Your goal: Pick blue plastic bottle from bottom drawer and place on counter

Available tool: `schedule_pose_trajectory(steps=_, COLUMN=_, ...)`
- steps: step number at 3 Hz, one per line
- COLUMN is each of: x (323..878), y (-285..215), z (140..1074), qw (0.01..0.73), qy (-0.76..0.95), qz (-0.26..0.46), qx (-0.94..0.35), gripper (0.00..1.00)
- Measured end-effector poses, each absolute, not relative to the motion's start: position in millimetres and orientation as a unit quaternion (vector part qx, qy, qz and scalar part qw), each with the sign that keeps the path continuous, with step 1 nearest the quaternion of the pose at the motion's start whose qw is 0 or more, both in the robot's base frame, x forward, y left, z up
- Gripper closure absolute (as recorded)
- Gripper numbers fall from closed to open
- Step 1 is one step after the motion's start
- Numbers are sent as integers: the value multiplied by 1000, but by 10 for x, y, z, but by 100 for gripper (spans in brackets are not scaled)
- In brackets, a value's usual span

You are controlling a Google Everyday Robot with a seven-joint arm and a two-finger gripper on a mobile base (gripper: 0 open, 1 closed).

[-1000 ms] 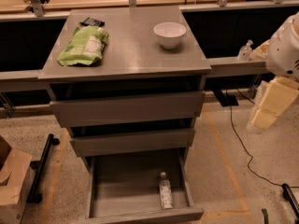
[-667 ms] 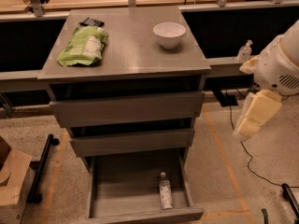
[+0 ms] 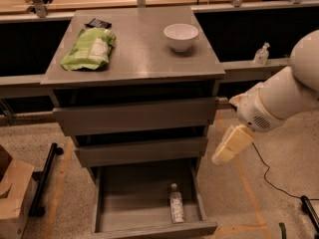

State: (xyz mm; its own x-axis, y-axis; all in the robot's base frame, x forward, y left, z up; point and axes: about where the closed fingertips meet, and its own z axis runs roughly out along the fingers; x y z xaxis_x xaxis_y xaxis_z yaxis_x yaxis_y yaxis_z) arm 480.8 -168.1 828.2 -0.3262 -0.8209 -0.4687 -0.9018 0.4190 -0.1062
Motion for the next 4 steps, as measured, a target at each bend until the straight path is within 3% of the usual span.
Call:
schedule_pose_trajectory(steps=2, x=4850, y=-1666, z=8097, qw=231, qy=821, qz=89, qx=-514, gripper=0)
schedule_pose_trajectory(steps=4, x=5041, y=-1539, z=6934, qw=233, qy=840, qz=120, qx=-475, gripper=0)
